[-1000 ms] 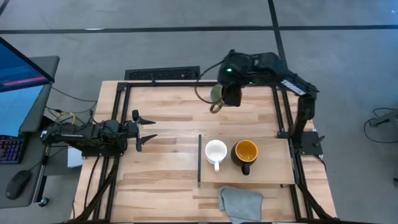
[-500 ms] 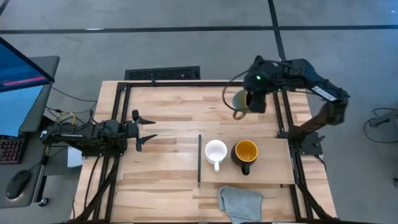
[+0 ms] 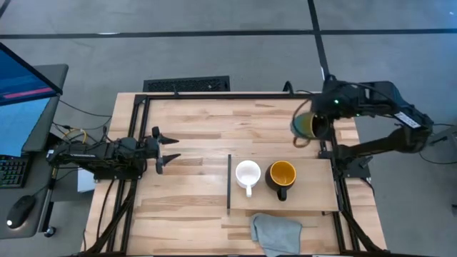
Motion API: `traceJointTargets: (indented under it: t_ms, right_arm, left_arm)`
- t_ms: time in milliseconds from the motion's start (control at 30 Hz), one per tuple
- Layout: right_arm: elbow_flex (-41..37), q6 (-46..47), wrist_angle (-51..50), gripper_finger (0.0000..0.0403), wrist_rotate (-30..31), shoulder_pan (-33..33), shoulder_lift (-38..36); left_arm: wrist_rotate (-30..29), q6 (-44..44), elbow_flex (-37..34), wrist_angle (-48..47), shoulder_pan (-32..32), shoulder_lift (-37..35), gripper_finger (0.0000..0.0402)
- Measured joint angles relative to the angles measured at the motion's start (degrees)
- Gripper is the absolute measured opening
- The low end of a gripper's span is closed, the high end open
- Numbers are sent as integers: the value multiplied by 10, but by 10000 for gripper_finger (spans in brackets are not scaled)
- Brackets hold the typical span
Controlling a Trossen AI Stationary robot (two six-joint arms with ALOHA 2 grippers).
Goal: Stack small to large cups/mugs on shelf
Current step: Put the blue mug on the shelf
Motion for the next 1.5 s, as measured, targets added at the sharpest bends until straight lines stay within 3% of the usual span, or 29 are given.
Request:
traceJointTargets:
  t_ms: [300,767,1000,1333,1500]
  right_arm:
    - [-84,-56,1,42,-6,0,-67]
    - [-196,-79,-1,42,-114,17,-131]
    - [-219,1,-1,42,-159,99,-143]
    - [-220,135,2,42,-153,276,-93]
    - [-220,176,1,42,-138,324,-64]
  left_arm:
    - [0,-58,0,0,0,0,266]
    - [17,-64,0,0,0,0,266]
    - [17,-60,0,1,0,0,266]
    - [17,-28,0,1,0,0,266]
    - [17,-27,0,1,0,0,266]
